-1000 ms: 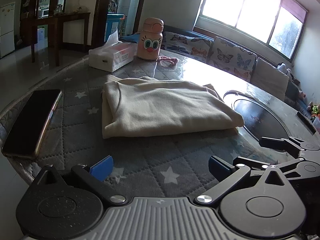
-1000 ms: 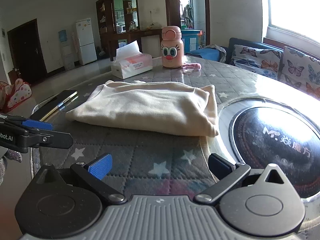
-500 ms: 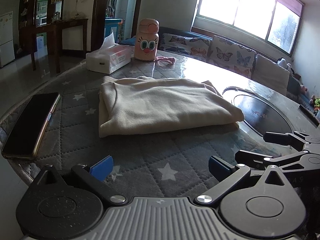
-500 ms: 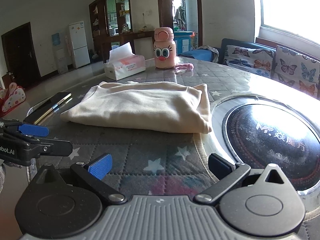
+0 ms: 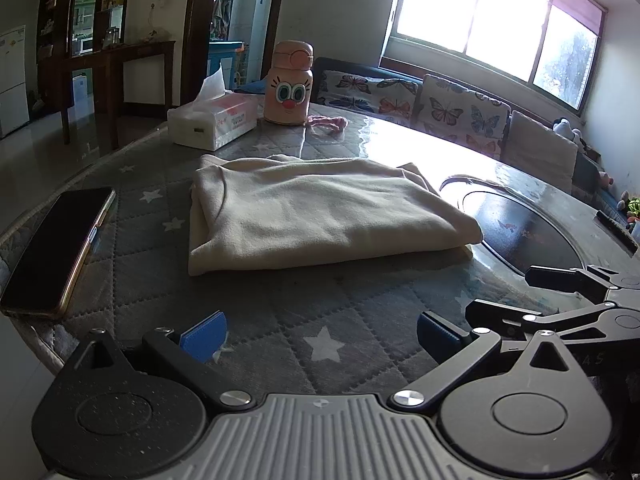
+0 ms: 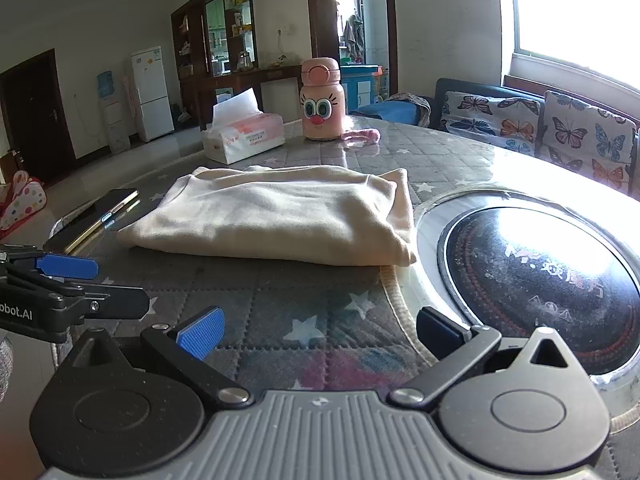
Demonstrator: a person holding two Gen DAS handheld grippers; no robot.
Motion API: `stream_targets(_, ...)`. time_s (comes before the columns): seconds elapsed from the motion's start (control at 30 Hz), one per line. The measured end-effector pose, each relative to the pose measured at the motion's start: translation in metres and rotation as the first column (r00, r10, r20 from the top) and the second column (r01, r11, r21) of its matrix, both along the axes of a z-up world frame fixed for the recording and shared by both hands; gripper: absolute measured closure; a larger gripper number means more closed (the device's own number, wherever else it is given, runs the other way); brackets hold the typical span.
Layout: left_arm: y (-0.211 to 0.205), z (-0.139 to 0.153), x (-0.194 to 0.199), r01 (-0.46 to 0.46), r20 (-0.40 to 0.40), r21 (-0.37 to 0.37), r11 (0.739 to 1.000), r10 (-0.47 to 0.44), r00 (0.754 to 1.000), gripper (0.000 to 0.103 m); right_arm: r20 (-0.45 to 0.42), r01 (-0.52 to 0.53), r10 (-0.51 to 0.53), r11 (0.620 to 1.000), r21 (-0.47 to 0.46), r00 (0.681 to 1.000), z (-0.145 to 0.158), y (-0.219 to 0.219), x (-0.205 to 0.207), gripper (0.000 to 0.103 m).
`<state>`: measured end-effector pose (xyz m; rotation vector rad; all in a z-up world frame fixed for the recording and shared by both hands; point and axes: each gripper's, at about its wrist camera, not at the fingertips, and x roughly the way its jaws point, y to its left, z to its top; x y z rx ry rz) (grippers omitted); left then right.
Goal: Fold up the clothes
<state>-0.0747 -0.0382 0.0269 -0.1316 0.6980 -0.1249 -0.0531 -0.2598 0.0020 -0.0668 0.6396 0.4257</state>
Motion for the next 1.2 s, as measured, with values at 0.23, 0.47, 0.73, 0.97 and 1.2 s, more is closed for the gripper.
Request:
stream_targets(0.23,-0.002,0.0,-0.002,0.002,0.007,0.001,1.0,-0.002,1.0,0.0,-0.006,0.002,-0.002,1.0,0.006,1.0,-0.002,0.0,-0.002,0.0)
stream_targets(0.47,-0.005,0.002,-0.005,0.005,0.013,0.001,1.0,-0.005,1.0,0.0,-0.002,0.002,-0.002,1.0,0.009,1.0,-0.002,0.001,-0.004,0.0)
stream_targets(0.73,-0.009,0.002,-0.008,0.011,0.018,0.001,1.0,-0.011,1.0,0.0,0.002,0.002,-0.003,1.0,0.012,1.0,-0.001,0.001,-0.008,0.0)
stream_targets(0.97,-0.009,0.003,-0.012,0.014,0.024,-0.003,1.0,-0.014,1.0,0.0,0.005,-0.005,0.005,1.0,0.01,1.0,-0.001,0.003,-0.012,0.0)
stream_targets(1.2,-0.01,0.005,-0.015,0.017,0.031,-0.007,1.0,-0.017,0.999,0.0,0.008,-0.008,0.008,1.0,0.01,1.0,0.0,0.005,-0.015,0.0)
